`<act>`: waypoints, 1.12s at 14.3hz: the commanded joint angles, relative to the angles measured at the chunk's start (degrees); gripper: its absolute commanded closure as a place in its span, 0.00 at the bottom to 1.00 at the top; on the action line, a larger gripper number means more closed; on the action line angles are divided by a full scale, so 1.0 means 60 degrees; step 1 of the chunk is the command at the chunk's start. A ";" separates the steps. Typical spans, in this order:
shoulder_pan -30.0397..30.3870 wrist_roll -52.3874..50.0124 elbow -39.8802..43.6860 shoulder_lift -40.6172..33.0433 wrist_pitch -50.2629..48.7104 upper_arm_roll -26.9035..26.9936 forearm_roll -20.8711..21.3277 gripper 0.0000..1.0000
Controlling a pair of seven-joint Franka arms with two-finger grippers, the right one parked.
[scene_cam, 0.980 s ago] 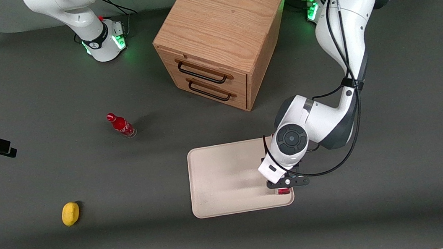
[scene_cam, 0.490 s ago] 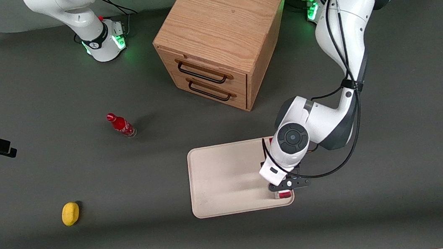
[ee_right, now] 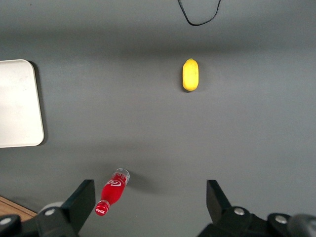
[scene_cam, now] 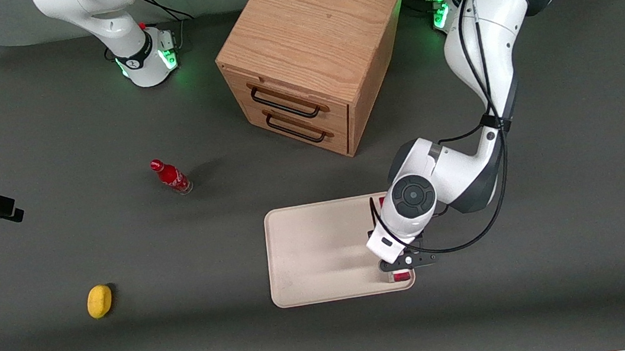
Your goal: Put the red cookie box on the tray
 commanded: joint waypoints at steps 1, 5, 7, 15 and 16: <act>0.0005 -0.0199 -0.0102 -0.0153 -0.0124 0.0057 0.0173 0.02; -0.0067 -0.0229 0.0029 -0.0752 -0.2039 0.0042 0.0187 0.00; -0.0053 -0.0244 0.0029 -0.1352 -0.2948 -0.0030 0.0144 0.00; 0.0078 -0.0112 -0.0014 -0.4736 -0.6070 -0.0163 -0.0309 0.00; 0.0152 -0.0097 -0.0073 -0.4942 -0.6203 -0.0119 -0.0383 0.00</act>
